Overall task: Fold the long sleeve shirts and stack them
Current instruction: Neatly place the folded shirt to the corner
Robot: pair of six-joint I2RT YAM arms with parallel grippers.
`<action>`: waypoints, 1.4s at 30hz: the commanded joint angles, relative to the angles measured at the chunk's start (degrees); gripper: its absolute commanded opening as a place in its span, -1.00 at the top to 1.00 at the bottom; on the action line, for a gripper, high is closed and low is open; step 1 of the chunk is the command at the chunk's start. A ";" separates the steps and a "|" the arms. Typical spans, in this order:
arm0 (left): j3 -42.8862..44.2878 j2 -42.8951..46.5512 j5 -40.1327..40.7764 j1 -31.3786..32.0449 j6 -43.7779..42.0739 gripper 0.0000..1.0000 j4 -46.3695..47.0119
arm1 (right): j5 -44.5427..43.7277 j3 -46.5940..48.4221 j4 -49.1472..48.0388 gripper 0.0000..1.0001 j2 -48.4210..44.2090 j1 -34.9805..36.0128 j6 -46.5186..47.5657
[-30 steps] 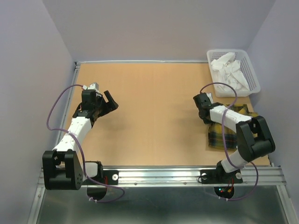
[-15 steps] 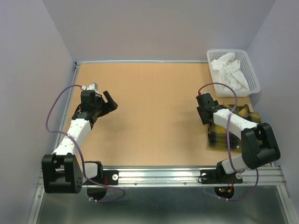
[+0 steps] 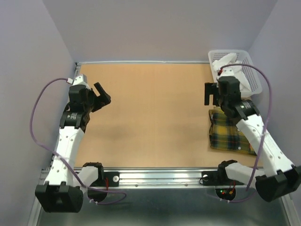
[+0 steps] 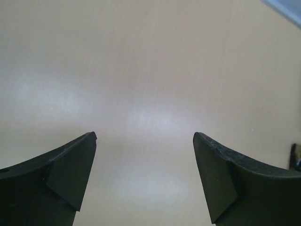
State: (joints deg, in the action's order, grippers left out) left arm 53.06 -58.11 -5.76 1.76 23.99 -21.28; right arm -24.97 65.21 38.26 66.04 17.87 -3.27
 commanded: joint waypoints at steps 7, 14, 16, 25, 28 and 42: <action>15.05 23.46 18.47 -0.27 -0.61 -0.97 -9.48 | -1.66 11.60 7.53 -1.00 -25.66 0.32 -3.77; 15.93 37.53 25.79 -0.18 -5.17 -0.98 -8.34 | -1.31 15.91 7.44 -1.00 -37.99 0.24 0.80; 16.90 39.99 28.07 -0.27 -5.53 -0.98 -8.43 | -2.62 17.23 7.53 -1.00 -40.63 0.24 1.42; 17.95 42.82 29.58 -0.27 -5.26 -0.98 -8.96 | -10.18 16.27 7.62 -1.00 -48.10 0.15 0.89; 18.57 42.38 28.35 -0.27 -6.32 -0.98 -9.75 | -10.80 15.83 7.71 -1.00 -49.25 0.24 0.54; 16.73 41.85 20.88 -0.09 -6.24 -0.98 -10.72 | -10.36 14.51 7.79 -1.00 -48.38 0.24 0.11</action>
